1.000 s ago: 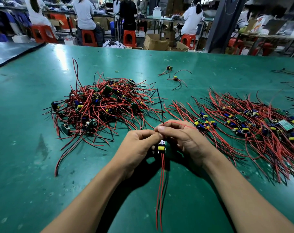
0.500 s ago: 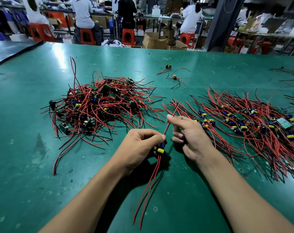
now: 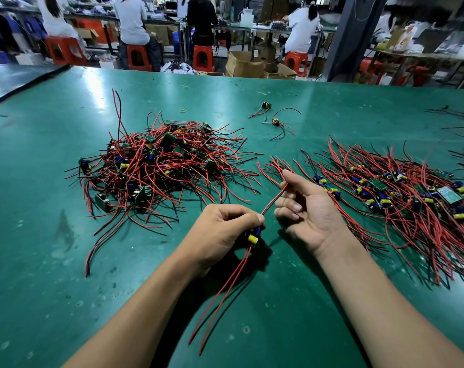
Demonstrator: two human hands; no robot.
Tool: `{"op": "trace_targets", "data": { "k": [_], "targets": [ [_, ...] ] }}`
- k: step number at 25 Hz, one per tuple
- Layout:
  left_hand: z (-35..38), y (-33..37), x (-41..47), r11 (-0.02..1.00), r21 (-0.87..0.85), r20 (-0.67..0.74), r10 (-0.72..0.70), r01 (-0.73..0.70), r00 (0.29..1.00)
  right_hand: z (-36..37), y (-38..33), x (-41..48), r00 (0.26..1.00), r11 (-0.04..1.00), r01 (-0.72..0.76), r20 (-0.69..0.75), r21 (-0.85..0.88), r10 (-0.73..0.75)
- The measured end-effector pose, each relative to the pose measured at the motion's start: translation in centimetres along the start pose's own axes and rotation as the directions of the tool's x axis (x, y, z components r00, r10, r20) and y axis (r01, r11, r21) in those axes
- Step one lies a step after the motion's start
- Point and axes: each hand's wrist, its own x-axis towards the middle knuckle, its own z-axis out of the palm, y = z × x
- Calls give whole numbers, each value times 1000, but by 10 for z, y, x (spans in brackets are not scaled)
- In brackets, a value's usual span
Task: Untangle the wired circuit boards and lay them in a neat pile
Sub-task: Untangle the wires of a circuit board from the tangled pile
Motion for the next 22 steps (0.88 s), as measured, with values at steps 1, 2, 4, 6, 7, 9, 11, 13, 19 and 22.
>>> {"op": "trace_targets", "data": {
  "k": [1, 2, 4, 6, 7, 9, 11, 13, 19, 22],
  "targets": [
    [0, 0, 0, 1000, 3, 7, -2, 2, 1000, 0, -1, 0, 1000, 999, -22, 2, 35, 22],
    [1, 0, -1, 1000, 10, 19, -6, 6, 1000, 0, -1, -1, 999, 997, -47, 8, 58, 47],
    [1, 1, -1, 1000, 30, 46, -11, 9, 999, 0, -2, -1, 997, 995, -80, 21, 61, 78],
    [0, 1, -2, 999, 53, 59, -8, 5, 998, -1, -4, -2, 997, 995, -73, 12, 61, 72],
    [0, 1, -1, 998, 60, 61, -7, 3, 998, -2, -5, -2, 998, 996, -60, 1, 70, 60],
    [-2, 1, -1, 998, 63, 66, -8, 4, 998, -3, -9, -2, 999, 995, -45, -8, 93, 46],
    [-3, 2, -2, 998, 67, 77, -7, 1, 997, -3, -11, -2, 997, 990, -78, 34, 119, 74],
    [-3, 2, -1, 997, 78, 87, -5, -1, 996, -4, -12, -3, 991, 985, -114, 86, 126, 104],
    [-5, -1, 0, 999, 31, 55, -14, 12, 998, -2, -9, -3, 996, 999, -30, 80, 14, 28],
    [-6, -2, 2, 997, -70, -8, -27, 27, 1000, -1, -2, -2, 996, 969, 79, 57, -235, -67]
  ]
}}
